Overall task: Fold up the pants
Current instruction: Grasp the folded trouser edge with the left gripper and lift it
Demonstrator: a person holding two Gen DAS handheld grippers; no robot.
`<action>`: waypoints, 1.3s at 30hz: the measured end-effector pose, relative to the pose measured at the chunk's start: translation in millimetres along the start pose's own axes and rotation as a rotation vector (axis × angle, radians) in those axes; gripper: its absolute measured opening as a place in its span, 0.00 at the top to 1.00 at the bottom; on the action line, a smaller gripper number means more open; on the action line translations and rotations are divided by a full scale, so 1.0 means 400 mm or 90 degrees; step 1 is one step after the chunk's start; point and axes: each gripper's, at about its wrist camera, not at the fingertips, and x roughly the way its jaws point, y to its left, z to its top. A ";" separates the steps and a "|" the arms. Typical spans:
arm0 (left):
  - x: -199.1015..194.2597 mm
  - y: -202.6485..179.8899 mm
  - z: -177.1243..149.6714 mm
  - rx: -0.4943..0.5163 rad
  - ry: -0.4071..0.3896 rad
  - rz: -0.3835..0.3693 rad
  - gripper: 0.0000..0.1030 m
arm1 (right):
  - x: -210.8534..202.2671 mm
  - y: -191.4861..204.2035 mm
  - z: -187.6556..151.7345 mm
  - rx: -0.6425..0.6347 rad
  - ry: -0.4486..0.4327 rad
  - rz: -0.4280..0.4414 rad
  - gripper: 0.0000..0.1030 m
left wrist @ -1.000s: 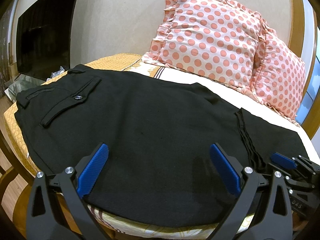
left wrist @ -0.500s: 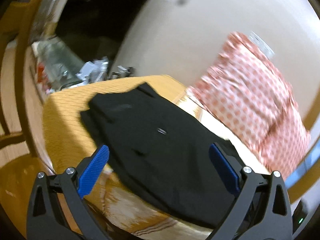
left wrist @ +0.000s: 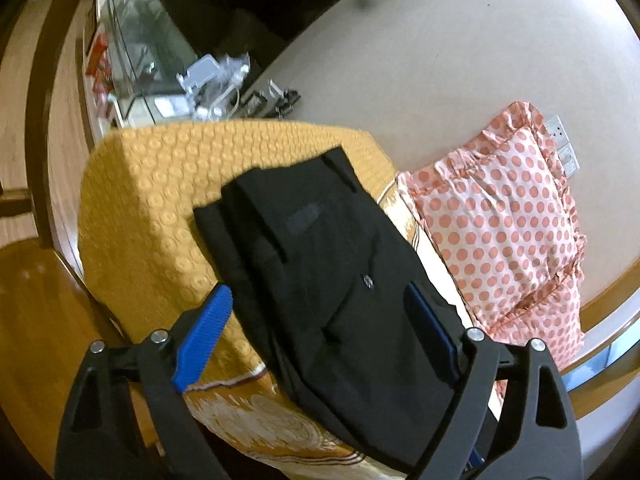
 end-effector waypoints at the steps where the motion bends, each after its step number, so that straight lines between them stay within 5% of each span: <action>1: -0.002 -0.002 -0.003 0.003 -0.003 0.001 0.16 | 0.000 -0.001 -0.001 0.000 0.000 -0.001 0.50; 5: 0.003 -0.019 -0.024 -0.014 0.033 -0.024 0.16 | 0.001 -0.003 -0.001 0.002 -0.003 -0.004 0.49; 9: 0.028 -0.016 -0.052 -0.073 0.110 -0.131 0.18 | 0.003 -0.003 -0.001 0.003 -0.006 -0.007 0.47; 12: 0.034 -0.020 -0.044 -0.062 0.094 -0.098 0.30 | 0.003 -0.004 -0.002 0.001 -0.007 -0.006 0.46; 19: 0.046 0.016 0.002 -0.105 0.039 -0.061 0.37 | 0.002 -0.005 -0.004 -0.003 -0.011 -0.005 0.45; 27: 0.069 0.025 0.017 -0.084 0.008 0.015 0.80 | 0.001 -0.001 -0.004 -0.003 -0.017 -0.004 0.43; 30: 0.069 0.032 0.018 -0.089 0.005 0.016 0.86 | -0.010 0.001 -0.010 -0.003 -0.024 0.006 0.33; 39: 0.017 -0.181 0.015 0.118 -0.066 0.072 0.90 | -0.093 -0.069 -0.049 0.029 -0.064 0.006 0.26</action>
